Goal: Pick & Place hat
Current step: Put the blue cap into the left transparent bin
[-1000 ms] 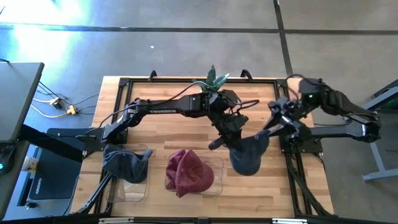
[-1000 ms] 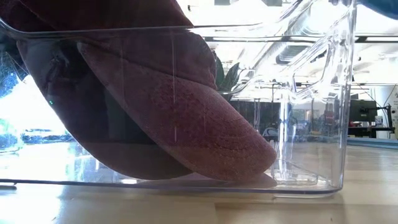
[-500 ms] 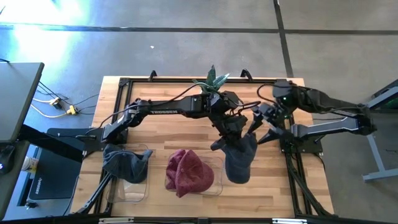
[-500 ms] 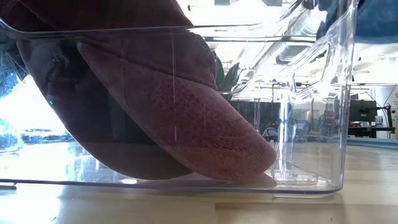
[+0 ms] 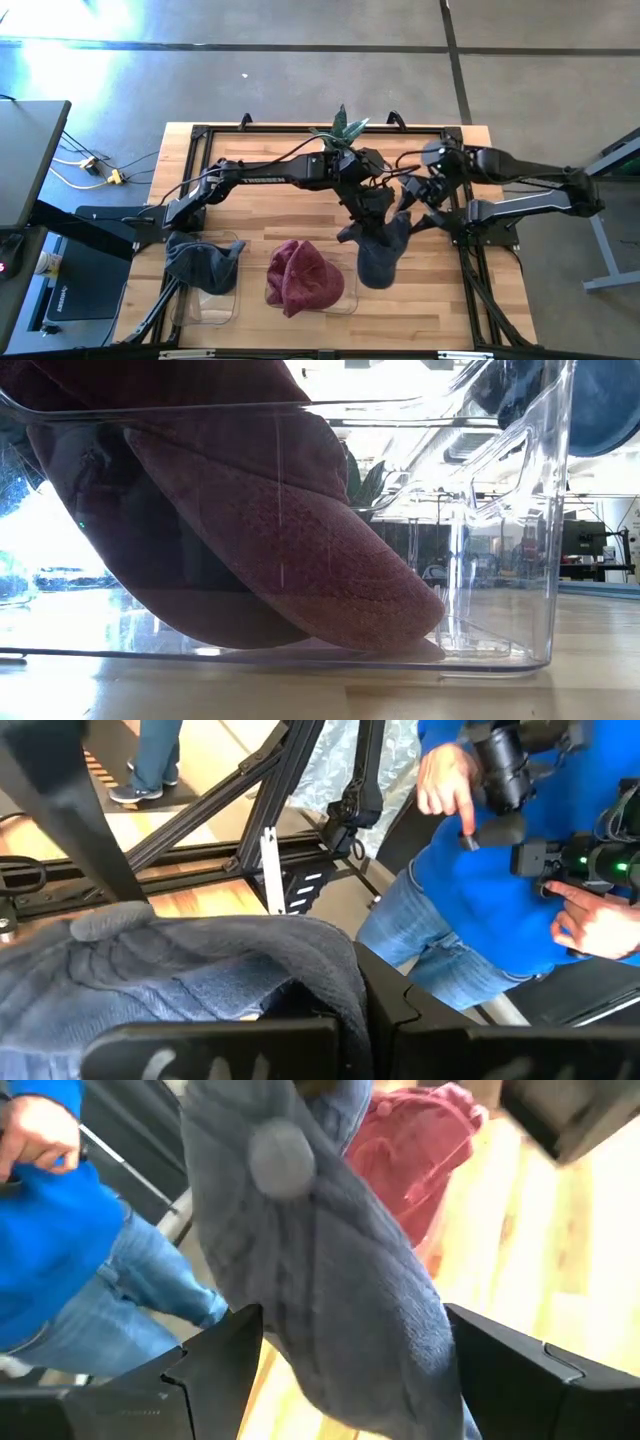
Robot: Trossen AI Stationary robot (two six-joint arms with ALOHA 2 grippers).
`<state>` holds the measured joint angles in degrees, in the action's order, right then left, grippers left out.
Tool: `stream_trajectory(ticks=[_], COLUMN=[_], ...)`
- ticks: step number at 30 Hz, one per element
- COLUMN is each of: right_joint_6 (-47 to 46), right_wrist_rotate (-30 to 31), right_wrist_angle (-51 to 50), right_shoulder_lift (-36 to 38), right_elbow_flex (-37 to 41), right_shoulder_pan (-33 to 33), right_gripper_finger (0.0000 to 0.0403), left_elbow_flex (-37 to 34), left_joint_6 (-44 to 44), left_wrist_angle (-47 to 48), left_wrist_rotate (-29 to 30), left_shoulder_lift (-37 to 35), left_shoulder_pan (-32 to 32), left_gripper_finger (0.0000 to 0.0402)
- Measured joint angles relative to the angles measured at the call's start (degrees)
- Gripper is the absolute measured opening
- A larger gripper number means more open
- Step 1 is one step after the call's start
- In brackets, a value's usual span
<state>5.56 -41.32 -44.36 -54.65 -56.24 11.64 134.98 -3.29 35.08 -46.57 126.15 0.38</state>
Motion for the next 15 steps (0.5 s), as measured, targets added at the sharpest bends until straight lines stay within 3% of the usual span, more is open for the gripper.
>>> stream_trajectory(ticks=[5, 8, 11, 15], right_joint_6=[-1.44, -3.39, -4.19, -6.15], right_wrist_rotate=[-5.51, -9.05, -10.54, -10.73], right_wrist_angle=[7.56, 9.5, 9.39, 9.32], right_shoulder_lift=[0.44, 1.27, 1.57, 1.58], right_elbow_flex=[5.04, 5.92, 6.56, 6.57], right_shoulder_pan=[0.0, -0.39, -1.74, -3.95], right_gripper_finger=[0.0296, 0.0272, 0.0213, 0.0093], left_elbow_flex=[0.0, 0.0, 0.0, 0.0], left_joint_6=[-0.17, -0.15, -0.02, 0.36], left_wrist_angle=[3.0, 6.38, 7.73, 7.72], left_wrist_rotate=[-0.87, 0.07, 1.62, 3.68], left_shoulder_lift=[-0.01, -0.01, 0.0, -0.01], left_shoulder_pan=[0.0, 0.0, 0.0, 0.02], left_gripper_finger=[0.0001, 0.0001, 0.0001, 0.0001])
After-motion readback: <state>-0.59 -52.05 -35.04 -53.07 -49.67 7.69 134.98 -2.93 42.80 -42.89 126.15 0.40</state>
